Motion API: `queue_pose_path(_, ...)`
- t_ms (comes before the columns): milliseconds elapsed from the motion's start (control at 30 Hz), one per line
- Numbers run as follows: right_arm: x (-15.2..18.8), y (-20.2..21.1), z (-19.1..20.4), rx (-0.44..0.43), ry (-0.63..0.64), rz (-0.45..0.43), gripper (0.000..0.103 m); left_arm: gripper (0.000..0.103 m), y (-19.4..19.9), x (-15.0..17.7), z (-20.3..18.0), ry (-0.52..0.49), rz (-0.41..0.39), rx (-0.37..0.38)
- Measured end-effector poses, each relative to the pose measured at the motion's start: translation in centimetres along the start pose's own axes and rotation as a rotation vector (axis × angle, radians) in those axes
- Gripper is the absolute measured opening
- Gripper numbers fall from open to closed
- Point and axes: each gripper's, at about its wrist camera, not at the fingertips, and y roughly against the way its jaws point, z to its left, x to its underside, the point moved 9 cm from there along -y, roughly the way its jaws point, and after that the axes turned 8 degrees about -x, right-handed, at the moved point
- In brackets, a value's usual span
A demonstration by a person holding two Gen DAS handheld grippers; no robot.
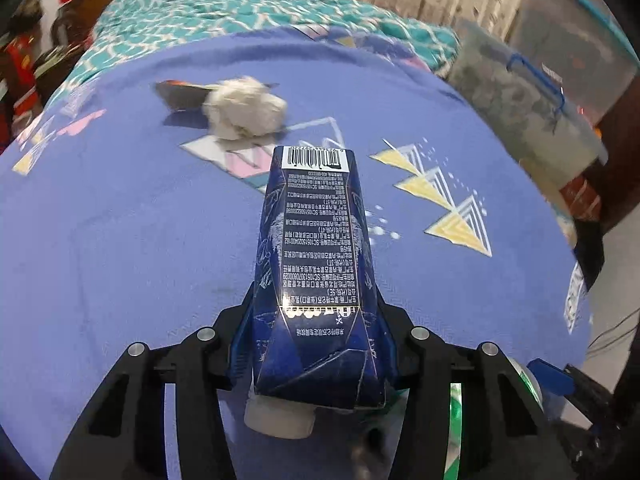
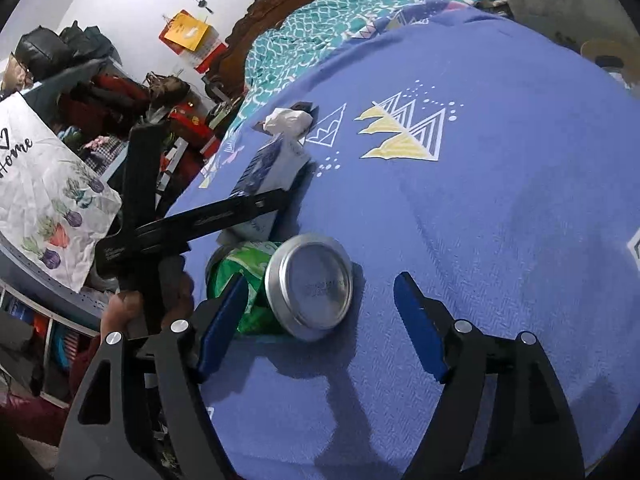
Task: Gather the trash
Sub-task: 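Grasp the blue milk carton with the left gripper while the right gripper grasps the green can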
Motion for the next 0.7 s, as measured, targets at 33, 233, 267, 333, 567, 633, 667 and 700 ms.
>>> queue_pose_path(33, 0.2, -0.1, 0.0, -0.005, 0.001, 0.01, 0.078, 0.047, 0.7, 0.2, 1.0, 0.019, -0.01, -0.001)
queue_pose_path(233, 2.9, 0.3, -0.3, -0.031, -0.046, 0.077, 0.079, 0.047, 4.9, 2.2, 3.7, 0.043, -0.042, 0.088)
queue_pose_path(267, 3.3, 0.4, -0.3, -0.041, -0.061, 0.084, 0.079, 0.047, 5.1, 2.3, 3.6, 0.037, -0.041, 0.099)
queue_pose_path(333, 4.1, 0.4, -0.1, -0.064, -0.078, 0.11, 0.077, 0.047, 5.3, 2.7, 2.7, 0.014, -0.042, 0.126)
queue_pose_path(567, 5.9, -1.4, 0.6, -0.143, -0.134, 0.183, 0.04, 0.048, 3.7, 4.3, -0.7, -0.049, -0.006, 0.154)
queue_pose_path(633, 4.3, -1.1, -0.3, -0.089, -0.138, 0.126, 0.04, 0.048, 3.6, 5.3, -1.3, -0.064, 0.018, 0.17)
queue_pose_path(667, 3.3, -0.9, -1.0, -0.05, -0.142, 0.085, 0.041, 0.048, 3.6, 5.7, -1.5, -0.064, 0.028, 0.186)
queue_pose_path(700, 2.6, -0.5, -1.4, -0.038, -0.151, 0.055, 0.042, 0.048, 3.7, 6.3, -1.9, -0.071, 0.038, 0.202)
